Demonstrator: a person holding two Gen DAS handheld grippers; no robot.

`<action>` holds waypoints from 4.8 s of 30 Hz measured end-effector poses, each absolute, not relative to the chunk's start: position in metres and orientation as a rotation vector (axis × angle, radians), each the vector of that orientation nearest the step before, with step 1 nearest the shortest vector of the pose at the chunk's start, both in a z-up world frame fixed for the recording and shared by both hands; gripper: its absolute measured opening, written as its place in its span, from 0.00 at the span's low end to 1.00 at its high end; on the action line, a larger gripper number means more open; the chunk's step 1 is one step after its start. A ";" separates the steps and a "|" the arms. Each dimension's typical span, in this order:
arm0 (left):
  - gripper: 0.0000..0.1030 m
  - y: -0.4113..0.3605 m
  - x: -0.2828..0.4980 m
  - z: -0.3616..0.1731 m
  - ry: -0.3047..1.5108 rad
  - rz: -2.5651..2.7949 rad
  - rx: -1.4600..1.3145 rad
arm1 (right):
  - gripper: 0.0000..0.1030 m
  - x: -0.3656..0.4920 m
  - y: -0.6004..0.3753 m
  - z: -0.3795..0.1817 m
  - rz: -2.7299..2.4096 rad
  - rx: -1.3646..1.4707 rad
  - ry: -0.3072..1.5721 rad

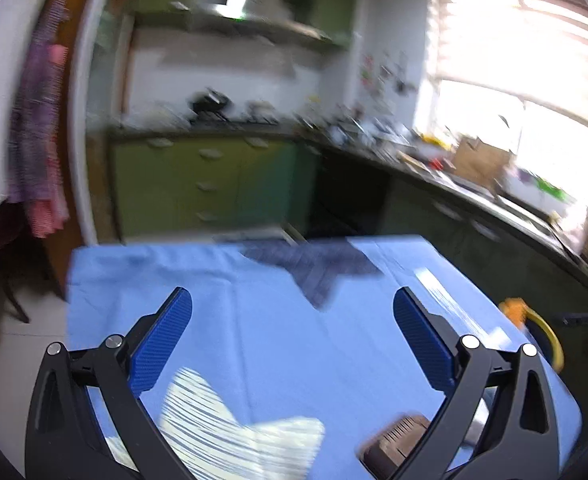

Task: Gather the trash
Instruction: 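Carry the tube over the bin and open the right tool, then reach to the brown square plastic tray and grasp it with the left tool, then carry the brown tray over the bin and open the left tool, then grasp the white paper towel with the right tool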

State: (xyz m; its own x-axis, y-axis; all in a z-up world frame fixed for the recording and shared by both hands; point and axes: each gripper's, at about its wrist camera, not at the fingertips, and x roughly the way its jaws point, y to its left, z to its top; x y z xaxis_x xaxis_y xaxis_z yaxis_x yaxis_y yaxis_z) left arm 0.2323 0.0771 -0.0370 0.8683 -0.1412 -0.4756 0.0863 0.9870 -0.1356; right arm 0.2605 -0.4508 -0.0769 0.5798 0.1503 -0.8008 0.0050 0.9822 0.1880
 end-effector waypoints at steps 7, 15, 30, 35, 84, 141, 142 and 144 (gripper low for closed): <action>0.93 0.036 0.240 -0.047 0.726 -0.291 -0.015 | 0.51 0.216 -0.440 -0.068 0.130 0.203 0.920; 0.93 -0.013 0.245 -0.079 0.942 -0.412 0.185 | 0.56 0.187 -0.438 -0.070 0.171 0.253 0.914; 0.93 -0.053 0.247 -0.115 1.049 -0.445 0.469 | 0.56 0.188 -0.422 -0.086 0.260 0.294 0.938; 0.93 -0.054 0.247 -0.115 1.030 -0.459 0.483 | 0.56 0.188 -0.424 -0.089 0.270 0.311 0.941; 0.62 -0.188 0.282 -0.008 0.994 -0.629 0.469 | 0.58 0.122 -0.483 -0.044 0.227 0.337 0.797; 0.90 -0.009 0.203 0.052 0.455 -0.266 0.011 | 0.64 0.175 -0.312 -0.046 0.657 0.179 0.939; 0.91 0.009 0.200 0.045 0.431 -0.215 -0.008 | 0.64 0.184 -0.299 -0.048 0.662 0.155 0.953; 0.91 0.039 0.198 0.034 0.407 -0.146 -0.042 | 0.64 0.199 -0.276 -0.053 0.670 0.125 0.985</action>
State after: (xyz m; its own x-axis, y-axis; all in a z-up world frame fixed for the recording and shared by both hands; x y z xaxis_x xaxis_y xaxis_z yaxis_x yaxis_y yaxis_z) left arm 0.1981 0.0386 0.0343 0.9081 -0.1498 -0.3911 0.1330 0.9886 -0.0700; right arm 0.1993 -0.2756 -0.0533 0.3710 0.5753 -0.7290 -0.4666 0.7942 0.3893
